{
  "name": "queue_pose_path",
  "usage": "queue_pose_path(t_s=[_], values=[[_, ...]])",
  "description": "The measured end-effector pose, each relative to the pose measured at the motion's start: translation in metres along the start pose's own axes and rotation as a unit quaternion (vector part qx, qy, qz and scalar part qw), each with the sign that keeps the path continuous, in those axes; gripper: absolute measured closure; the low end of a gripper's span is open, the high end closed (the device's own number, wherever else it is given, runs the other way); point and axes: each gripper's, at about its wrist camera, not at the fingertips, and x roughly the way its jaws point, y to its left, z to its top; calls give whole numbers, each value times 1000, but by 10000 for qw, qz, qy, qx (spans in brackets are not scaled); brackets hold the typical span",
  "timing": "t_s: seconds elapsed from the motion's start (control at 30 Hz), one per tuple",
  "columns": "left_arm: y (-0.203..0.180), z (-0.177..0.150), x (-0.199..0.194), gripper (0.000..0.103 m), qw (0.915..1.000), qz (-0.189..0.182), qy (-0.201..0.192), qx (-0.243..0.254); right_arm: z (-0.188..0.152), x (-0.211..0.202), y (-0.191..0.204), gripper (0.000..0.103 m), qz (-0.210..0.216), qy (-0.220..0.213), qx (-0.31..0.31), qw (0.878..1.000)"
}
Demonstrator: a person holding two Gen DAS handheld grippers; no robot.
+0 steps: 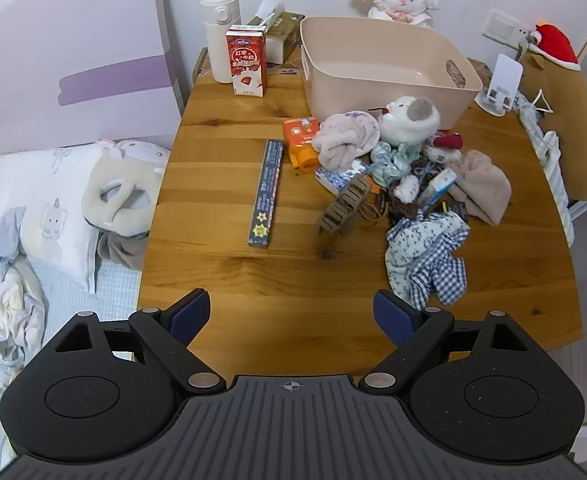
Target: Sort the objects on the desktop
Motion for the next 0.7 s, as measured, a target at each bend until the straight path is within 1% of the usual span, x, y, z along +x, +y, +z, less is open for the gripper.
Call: queue_pose_path(t_s=[0.2,0.4,0.43,0.5,0.6,0.7], values=[[11,21,20,13,9999,8,99,24,12,14,9,0,-141,94,130,9998],[22,36,40,13,9997,19,214,83,20,35,19,0,-193,260,253,9992],[23,38,43,13,9995,141,226,-140,21,38,21,0,-175,284,261,9991],[29,42,51,13,9994,143,283,-127,23,46,25,0,-178,345,327,9987],[36,48,63,13,9991,131,392,-119,26,55,31,0,-127,324,347,9988],[44,54,77,13,9988,97,450,-177,29,65,40,0,-68,250,220,9994]])
